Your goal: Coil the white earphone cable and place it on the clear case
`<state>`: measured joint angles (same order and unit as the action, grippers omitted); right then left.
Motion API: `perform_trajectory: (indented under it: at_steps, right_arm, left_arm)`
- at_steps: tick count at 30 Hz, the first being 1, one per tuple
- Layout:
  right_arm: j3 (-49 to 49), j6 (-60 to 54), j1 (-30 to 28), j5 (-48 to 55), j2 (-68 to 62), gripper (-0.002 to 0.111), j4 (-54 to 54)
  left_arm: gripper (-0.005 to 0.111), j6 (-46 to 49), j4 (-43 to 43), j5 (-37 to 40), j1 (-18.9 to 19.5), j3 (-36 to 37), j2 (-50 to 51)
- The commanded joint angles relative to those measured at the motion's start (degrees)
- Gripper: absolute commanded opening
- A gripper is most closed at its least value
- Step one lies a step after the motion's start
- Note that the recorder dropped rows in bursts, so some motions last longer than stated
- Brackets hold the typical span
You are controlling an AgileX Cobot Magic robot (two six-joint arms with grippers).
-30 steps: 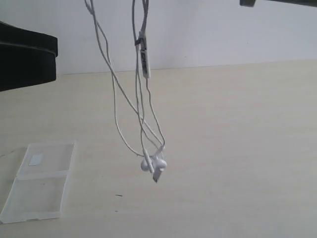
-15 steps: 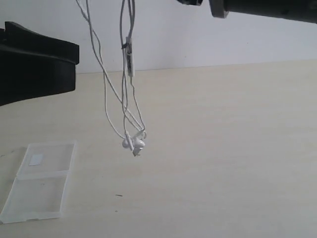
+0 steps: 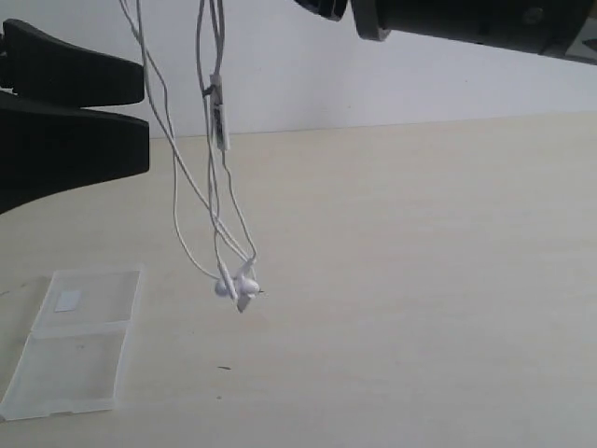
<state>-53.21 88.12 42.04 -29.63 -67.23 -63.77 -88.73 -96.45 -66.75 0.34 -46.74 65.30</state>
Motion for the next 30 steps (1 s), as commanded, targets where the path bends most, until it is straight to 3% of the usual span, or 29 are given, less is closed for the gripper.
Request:
perform_trajectory:
  at_steps: [1,8,24,30]
  right_arm:
    - [-0.5,-3.1,-0.1,-2.0,-1.4,0.0,4.9]
    - [-0.5,-7.2,-0.1,-7.9,-4.2,0.0,13.7]
    - [-0.6,-7.2,0.0,-11.8,-6.3,0.0,17.4]
    - [-0.6,-8.4,0.0,-11.9,-7.6,0.0,19.1]
  left_arm:
    - [0.098,0.4,1.3,0.7,-0.4,0.0,0.0]
    - [0.098,0.4,2.1,1.1,-0.4,0.0,0.0]
    - [0.098,0.1,6.5,-1.0,-0.4,0.0,2.2]
    - [0.098,0.8,5.7,-0.1,-4.0,0.0,2.4]
